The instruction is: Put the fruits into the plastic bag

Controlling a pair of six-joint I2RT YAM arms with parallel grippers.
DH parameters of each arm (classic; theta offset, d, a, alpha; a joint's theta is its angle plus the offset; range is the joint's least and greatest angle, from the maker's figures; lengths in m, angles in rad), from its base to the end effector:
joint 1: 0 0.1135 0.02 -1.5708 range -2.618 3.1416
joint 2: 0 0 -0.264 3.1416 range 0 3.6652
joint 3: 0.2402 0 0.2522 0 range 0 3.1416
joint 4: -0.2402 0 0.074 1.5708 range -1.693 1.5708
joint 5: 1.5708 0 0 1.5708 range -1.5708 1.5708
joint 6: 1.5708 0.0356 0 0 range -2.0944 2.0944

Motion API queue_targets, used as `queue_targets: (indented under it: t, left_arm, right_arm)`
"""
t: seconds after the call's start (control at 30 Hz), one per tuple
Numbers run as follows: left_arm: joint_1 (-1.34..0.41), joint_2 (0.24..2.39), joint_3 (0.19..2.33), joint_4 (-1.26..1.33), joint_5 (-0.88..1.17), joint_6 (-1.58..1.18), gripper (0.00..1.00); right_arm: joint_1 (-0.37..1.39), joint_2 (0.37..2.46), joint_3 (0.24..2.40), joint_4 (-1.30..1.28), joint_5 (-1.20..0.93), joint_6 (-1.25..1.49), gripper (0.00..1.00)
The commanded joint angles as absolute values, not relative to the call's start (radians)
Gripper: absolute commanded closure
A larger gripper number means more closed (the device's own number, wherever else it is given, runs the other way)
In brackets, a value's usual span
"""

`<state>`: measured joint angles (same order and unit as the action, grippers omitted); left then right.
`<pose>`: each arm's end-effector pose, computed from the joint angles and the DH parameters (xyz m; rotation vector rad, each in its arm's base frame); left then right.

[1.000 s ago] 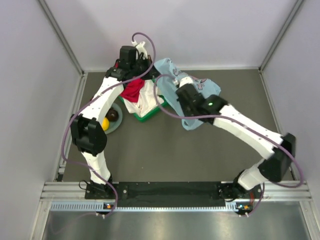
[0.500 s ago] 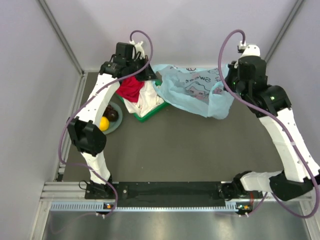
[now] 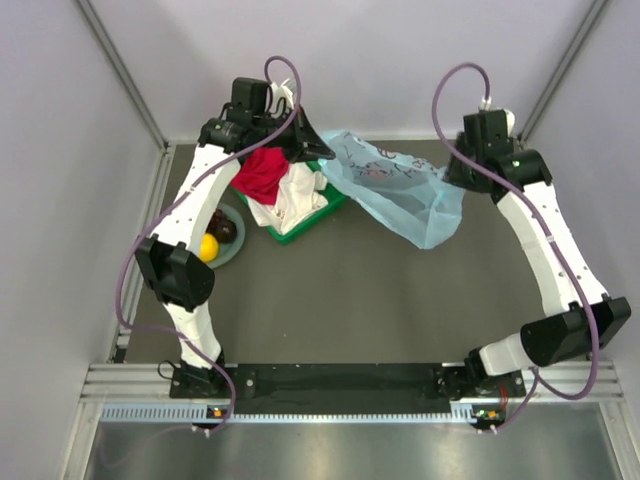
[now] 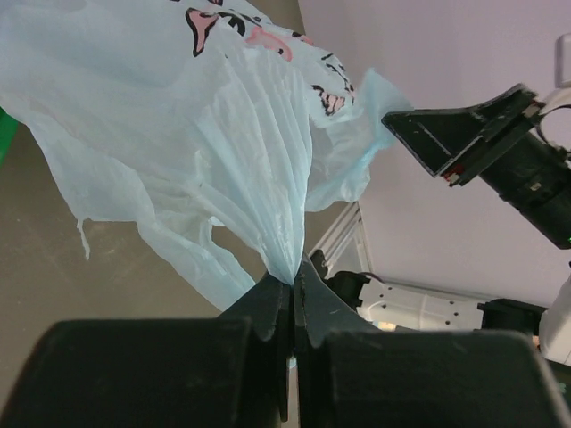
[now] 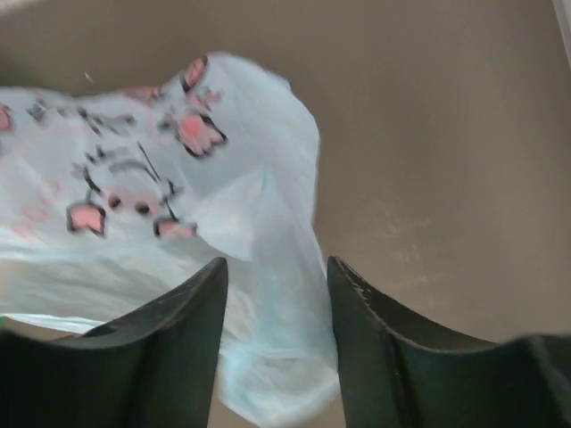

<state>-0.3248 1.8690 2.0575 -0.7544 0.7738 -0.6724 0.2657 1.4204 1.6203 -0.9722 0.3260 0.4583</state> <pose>0.3815 -0.1547 0.4174 0.1061 2.2815 -1.3832 0.2787 0.0640 0.4068 0.3779 2.2616 -0.0100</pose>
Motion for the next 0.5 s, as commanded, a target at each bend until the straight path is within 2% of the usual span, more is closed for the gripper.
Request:
queue_targets:
  t: [0.0, 0.07, 0.17, 0.23, 0.47]
  left_arm:
    - [-0.333, 1.907, 2.065, -0.64, 0.799, -0.742, 1.0]
    - [-0.334, 1.911, 2.065, -0.606, 0.793, -0.776, 1.0]
    - [-0.334, 1.917, 2.065, -0.569, 0.785, -0.801, 1.0]
    - [-0.334, 1.917, 2.065, -0.557, 0.787, -0.81, 1.0]
    - [-0.334, 1.919, 2.063, -0.535, 0.778, -0.825, 1.0]
  right_arm:
    - [0.262, 1.445, 1.799, -0.933, 0.278, 0.422, 0.42]
    - [0.267, 1.418, 1.851, -0.893, 0.249, 0.399, 0.36]
    - [0.311, 1.355, 1.859, -0.804, 0.21, 0.356, 0.36]
    - [0.372, 1.341, 1.852, -0.7, 0.112, 0.328, 0.37]
    - [0.567, 1.463, 1.845, -0.629, -0.162, 0.371, 0.4]
